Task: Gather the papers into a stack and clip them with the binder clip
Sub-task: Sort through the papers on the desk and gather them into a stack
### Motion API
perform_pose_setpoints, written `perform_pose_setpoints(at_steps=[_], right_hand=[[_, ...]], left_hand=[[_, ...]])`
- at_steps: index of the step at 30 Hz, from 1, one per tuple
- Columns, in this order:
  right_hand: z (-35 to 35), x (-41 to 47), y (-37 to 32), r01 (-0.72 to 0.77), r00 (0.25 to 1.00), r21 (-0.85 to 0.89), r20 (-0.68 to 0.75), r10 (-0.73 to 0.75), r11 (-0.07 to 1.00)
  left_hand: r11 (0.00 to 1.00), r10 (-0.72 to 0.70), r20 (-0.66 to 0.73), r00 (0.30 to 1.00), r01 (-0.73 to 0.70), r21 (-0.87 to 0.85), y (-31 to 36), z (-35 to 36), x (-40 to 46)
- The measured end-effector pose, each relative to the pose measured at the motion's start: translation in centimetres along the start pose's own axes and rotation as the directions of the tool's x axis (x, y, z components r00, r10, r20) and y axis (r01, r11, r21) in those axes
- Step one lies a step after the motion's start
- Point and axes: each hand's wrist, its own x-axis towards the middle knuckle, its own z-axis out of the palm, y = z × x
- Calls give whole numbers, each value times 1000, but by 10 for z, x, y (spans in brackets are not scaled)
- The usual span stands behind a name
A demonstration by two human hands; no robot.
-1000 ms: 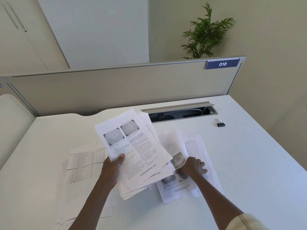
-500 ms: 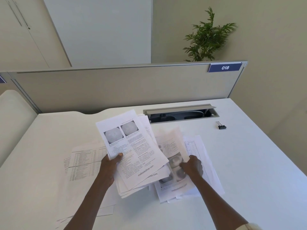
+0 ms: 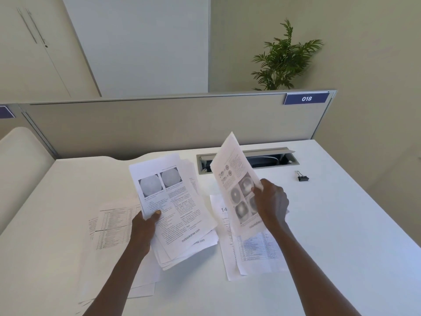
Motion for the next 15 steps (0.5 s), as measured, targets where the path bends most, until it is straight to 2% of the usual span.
perform_pose_setpoints(at_steps=[4,8,11,15], right_hand=[[-25,6,-23,108,990,20,-93,-105,994],[-48,10,-41,169,984,167,-93,-155,971],[-56,16,-48,104,994,359,6,-114,927],[-48,19,-49,-109,975,562,221,-22,820]], left_hand=[[1000,1,0,1000,-1,-5,2,7,-2],[1000,18,14,1000,-18,-15,3,16,-2],[999,26,40,999,-24,-33,6,23,-5],[998,2,59,998,2,-67,15,35,-13]])
